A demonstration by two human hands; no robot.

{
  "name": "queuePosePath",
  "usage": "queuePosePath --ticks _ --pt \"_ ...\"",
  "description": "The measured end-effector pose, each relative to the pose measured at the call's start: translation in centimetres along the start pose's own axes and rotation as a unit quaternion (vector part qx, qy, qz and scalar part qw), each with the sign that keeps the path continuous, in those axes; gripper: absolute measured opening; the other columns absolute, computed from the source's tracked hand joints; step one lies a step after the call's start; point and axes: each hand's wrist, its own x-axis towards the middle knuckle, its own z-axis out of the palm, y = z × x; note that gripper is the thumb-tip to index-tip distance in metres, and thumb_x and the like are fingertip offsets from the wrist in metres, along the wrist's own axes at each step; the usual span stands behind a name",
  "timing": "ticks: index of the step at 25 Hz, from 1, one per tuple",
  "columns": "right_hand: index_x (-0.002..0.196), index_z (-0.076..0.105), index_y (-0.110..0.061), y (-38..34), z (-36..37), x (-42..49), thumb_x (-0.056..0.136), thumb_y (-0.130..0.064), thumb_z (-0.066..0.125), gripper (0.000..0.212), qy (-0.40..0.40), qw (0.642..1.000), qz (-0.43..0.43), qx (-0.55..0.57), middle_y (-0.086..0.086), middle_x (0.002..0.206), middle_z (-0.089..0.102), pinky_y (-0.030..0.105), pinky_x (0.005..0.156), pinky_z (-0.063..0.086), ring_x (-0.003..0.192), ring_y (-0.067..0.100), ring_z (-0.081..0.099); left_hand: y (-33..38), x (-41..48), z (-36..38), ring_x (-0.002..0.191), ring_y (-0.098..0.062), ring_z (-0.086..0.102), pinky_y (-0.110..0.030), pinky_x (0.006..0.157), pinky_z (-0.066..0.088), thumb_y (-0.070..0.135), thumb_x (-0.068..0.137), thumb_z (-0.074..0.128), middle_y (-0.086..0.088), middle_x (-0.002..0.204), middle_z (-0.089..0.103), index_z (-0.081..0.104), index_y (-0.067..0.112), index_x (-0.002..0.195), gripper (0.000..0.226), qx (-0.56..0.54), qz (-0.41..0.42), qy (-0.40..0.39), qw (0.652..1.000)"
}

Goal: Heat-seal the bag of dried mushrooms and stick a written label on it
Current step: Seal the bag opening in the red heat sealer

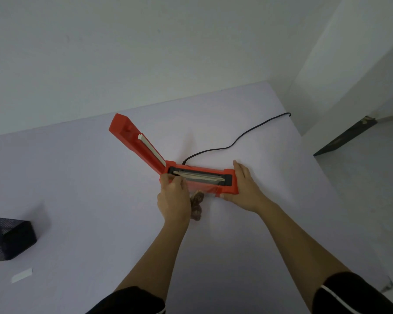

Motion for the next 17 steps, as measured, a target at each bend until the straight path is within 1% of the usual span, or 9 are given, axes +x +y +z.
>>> queuePosePath --ticks 2,4,6,8,12,17 --pt "0.148 -0.006 -0.014 0.0 0.0 -0.1 0.075 -0.04 0.073 0.11 0.001 1.0 0.001 -0.002 0.007 0.157 0.0 0.043 0.115 0.021 0.143 0.026 0.012 0.1 -0.1 -0.2 0.068 -0.031 0.062 -0.039 0.064 0.055 0.015 0.093 0.052 -0.01 0.119 0.057 0.064 0.0 0.089 0.019 0.009 0.015 -0.009 1.0" --pt "0.148 -0.006 -0.014 -0.1 0.0 -0.2 0.075 -0.04 0.073 0.11 0.002 1.0 0.0 -0.001 0.007 0.157 0.0 0.042 0.115 0.022 0.143 0.026 0.013 0.1 -0.3 -0.5 0.077 -0.033 0.066 -0.043 0.071 0.057 0.012 0.091 0.055 -0.012 0.12 0.059 0.064 -0.001 0.1 0.018 0.017 0.045 -0.026 0.999" --pt "0.148 -0.006 -0.014 -0.1 0.1 -0.2 0.075 -0.041 0.073 0.111 0.003 1.0 -0.002 0.003 0.006 0.157 0.0 0.042 0.115 0.022 0.143 0.026 0.013 0.1 -0.2 -0.7 0.091 -0.034 0.067 -0.045 0.08 0.056 0.01 0.09 0.057 -0.014 0.123 0.06 0.061 -0.002 0.112 0.026 0.024 0.07 -0.052 0.996" --pt "0.148 -0.006 -0.014 -0.1 0.1 -0.2 0.074 -0.041 0.073 0.111 0.004 1.0 -0.002 0.005 0.007 0.157 0.0 0.042 0.115 0.022 0.143 0.026 0.013 0.1 -0.1 -0.9 0.097 -0.034 0.065 -0.044 0.084 0.055 0.011 0.092 0.054 -0.015 0.124 0.059 0.057 0.0 0.117 0.028 0.045 0.081 -0.081 0.992" --pt "0.148 -0.005 -0.014 -0.1 0.1 -0.3 0.074 -0.042 0.073 0.111 0.002 1.0 -0.002 0.007 0.007 0.157 0.001 0.043 0.116 0.021 0.143 0.026 0.013 0.6 0.0 -1.3 0.09 -0.03 0.064 -0.038 0.081 0.054 0.015 0.096 0.046 -0.012 0.114 0.06 0.048 0.006 0.114 0.02 0.1 0.074 -0.119 0.985" --pt "0.148 -0.005 -0.014 0.0 0.1 -0.2 0.074 -0.041 0.074 0.112 0.002 1.0 -0.002 0.012 0.007 0.157 0.001 0.043 0.116 0.021 0.143 0.026 0.013 0.8 0.0 -1.2 0.088 -0.025 0.063 -0.035 0.078 0.054 0.017 0.094 0.052 -0.01 0.107 0.059 0.044 0.009 0.112 0.022 0.123 0.06 -0.139 0.981"
